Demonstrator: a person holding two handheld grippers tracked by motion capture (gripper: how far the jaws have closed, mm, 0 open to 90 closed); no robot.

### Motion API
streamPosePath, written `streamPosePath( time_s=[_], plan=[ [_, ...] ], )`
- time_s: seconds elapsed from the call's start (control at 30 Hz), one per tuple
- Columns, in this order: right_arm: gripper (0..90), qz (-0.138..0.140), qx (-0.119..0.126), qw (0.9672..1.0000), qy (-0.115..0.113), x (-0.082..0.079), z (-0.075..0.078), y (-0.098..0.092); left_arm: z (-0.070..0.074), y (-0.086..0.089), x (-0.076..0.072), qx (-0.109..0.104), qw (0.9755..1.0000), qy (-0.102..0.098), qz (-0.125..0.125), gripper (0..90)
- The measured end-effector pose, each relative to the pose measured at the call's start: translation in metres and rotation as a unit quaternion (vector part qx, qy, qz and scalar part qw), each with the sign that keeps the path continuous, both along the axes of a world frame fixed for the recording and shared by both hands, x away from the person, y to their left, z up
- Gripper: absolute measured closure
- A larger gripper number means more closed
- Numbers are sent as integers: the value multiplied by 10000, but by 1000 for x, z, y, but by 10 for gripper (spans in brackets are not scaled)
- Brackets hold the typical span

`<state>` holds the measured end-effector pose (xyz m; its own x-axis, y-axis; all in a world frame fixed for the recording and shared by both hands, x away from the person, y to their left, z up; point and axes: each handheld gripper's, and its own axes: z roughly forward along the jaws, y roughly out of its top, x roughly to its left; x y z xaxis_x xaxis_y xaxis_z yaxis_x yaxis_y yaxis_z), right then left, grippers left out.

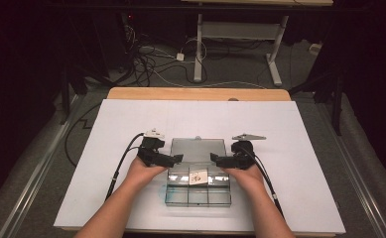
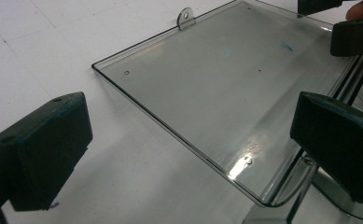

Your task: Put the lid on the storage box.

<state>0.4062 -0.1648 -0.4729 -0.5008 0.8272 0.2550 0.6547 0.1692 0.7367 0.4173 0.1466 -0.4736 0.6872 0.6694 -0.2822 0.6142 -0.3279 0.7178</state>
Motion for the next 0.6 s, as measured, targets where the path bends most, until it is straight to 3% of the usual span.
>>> streamPosePath(
  time_s=[0.1, 0.27, 0.53, 0.6],
  plan=[
    [75, 72, 95, 9998, 143, 1, -3, 2, -2, 1, 1, -51, 10000, 51, 12, 0],
    [131, 142, 507, 9972, 539, 2, -6, 1, -3, 1, 0, -84, 9999, 64, 34, 0],
    [197, 121, 650, 9954, 692, 0, -5, 2, -2, 1, 1, -16, 9999, 87, 73, 0],
    [217, 141, 636, 9961, 603, -1, -4, 3, -1, 2, 0, -20, 9999, 85, 74, 0]
  ],
)
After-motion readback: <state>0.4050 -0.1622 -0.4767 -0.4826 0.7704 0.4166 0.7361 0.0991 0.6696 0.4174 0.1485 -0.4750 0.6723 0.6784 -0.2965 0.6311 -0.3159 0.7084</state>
